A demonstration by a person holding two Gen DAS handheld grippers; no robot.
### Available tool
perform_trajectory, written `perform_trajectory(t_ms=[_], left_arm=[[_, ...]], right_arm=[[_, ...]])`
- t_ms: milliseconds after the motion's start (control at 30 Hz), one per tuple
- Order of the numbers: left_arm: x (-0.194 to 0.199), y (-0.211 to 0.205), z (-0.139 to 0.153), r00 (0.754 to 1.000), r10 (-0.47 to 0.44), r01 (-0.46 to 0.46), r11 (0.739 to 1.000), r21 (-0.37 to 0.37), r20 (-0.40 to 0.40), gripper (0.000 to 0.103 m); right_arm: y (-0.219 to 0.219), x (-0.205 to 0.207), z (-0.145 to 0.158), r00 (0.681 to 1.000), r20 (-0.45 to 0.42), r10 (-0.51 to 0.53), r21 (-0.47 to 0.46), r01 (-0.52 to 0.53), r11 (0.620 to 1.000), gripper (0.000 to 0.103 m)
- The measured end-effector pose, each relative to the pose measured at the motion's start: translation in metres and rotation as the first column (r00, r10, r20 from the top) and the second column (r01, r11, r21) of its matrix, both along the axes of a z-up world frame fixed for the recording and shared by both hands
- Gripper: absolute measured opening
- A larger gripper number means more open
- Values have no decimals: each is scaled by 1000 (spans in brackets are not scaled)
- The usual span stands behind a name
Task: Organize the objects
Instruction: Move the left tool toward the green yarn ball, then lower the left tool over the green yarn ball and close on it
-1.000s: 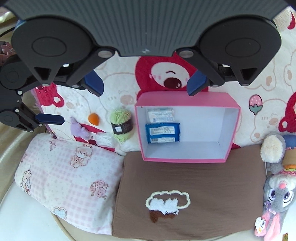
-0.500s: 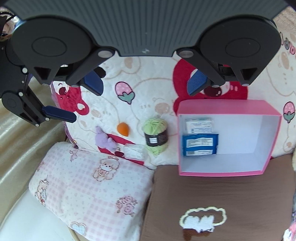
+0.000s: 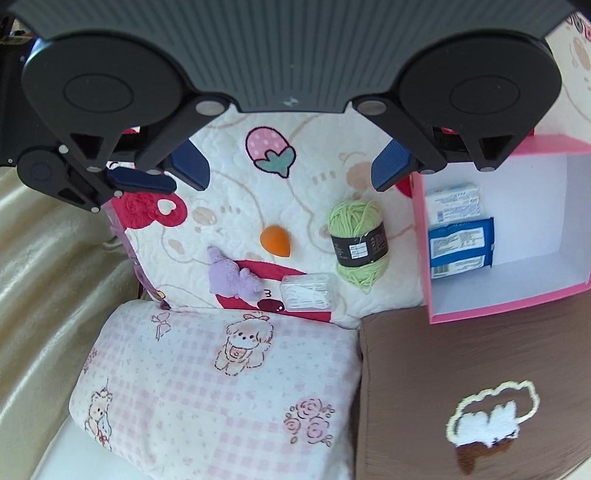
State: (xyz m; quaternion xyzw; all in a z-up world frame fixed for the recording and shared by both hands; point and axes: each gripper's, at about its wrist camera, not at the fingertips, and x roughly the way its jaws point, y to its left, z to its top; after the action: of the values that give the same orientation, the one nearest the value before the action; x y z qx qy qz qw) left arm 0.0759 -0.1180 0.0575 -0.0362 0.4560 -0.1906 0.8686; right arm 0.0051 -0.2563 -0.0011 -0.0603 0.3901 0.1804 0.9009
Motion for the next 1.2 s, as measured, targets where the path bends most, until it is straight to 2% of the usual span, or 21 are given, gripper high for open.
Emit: perform_trajectory(t_ms=[133, 300, 433, 567, 667, 800, 1033, 1200], left_arm=[[20, -12, -13, 1000, -12, 12, 1000, 20, -15, 95], [44, -20, -28, 1000, -17, 18, 998, 55, -24, 87], [67, -22, -42, 999, -15, 17, 999, 42, -36, 82], [90, -23, -59, 999, 5, -2, 999, 53, -54, 78], [104, -22, -71, 998, 25, -21, 998, 63, -61, 64], [121, -17, -90, 994, 42, -38, 999, 39, -103, 64], [135, -16, -103, 992, 73, -64, 994, 91, -99, 63], [143, -17, -111, 992, 70, -57, 992, 116, -105, 40]], right_arm=[[-4, 11, -14, 999, -42, -22, 13, 23, 1000, 90], [-10, 28, -31, 995, -85, -44, 52, 49, 997, 90], [-14, 44, -43, 995, -89, -50, 90, 58, 994, 90], [-13, 58, -56, 997, -43, -63, 112, 67, 991, 90], [-10, 67, -66, 999, -6, -45, 136, 45, 990, 90], [-4, 76, -78, 998, 54, -17, 157, 9, 988, 90], [8, 93, -100, 992, 120, 26, 131, -42, 990, 90], [16, 103, -112, 985, 169, 35, 80, -49, 996, 90]])
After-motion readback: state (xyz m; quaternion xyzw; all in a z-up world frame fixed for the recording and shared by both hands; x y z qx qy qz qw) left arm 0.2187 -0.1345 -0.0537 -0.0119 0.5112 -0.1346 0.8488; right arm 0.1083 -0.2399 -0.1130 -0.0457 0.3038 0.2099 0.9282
